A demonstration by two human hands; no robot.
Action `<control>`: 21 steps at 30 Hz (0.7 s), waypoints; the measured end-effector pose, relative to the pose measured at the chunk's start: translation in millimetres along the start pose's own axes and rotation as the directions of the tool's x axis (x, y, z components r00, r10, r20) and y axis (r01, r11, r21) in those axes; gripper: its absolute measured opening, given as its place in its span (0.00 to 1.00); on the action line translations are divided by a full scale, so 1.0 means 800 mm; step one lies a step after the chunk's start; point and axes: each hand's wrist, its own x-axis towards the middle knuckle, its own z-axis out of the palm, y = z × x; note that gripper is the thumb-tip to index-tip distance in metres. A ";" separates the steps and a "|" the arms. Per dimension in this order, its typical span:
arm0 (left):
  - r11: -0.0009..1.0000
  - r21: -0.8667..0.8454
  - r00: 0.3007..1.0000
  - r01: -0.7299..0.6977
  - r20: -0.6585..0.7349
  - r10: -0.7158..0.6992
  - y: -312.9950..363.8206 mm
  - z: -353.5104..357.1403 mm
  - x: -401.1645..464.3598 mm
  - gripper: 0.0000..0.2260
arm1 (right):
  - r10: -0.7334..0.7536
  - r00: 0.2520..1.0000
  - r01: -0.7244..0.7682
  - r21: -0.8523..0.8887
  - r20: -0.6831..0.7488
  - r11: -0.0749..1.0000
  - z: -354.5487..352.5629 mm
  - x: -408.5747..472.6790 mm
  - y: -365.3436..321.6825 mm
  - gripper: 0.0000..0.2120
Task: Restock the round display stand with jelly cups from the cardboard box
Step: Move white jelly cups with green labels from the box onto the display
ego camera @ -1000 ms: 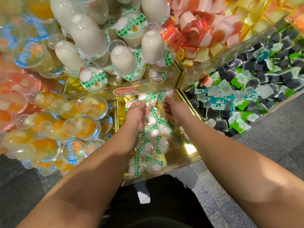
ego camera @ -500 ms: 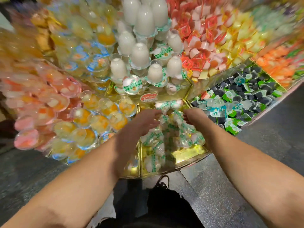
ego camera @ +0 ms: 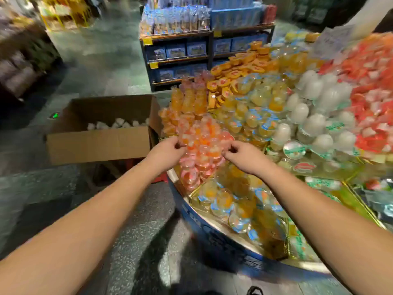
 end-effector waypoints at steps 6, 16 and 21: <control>0.981 0.160 0.989 0.107 -0.120 -0.088 -0.132 -0.091 -0.018 0.13 | -0.252 0.950 0.287 -0.189 0.186 0.939 0.074 0.047 -0.142 0.08; 0.916 0.252 0.949 0.311 -0.134 -0.285 -0.294 -0.187 0.054 0.12 | -0.315 0.855 0.416 -0.180 0.413 0.891 0.231 0.214 -0.277 0.13; 0.889 0.255 0.925 0.380 -0.122 -0.360 -0.368 -0.230 0.157 0.12 | -0.301 0.818 0.407 -0.122 0.490 0.905 0.295 0.332 -0.309 0.12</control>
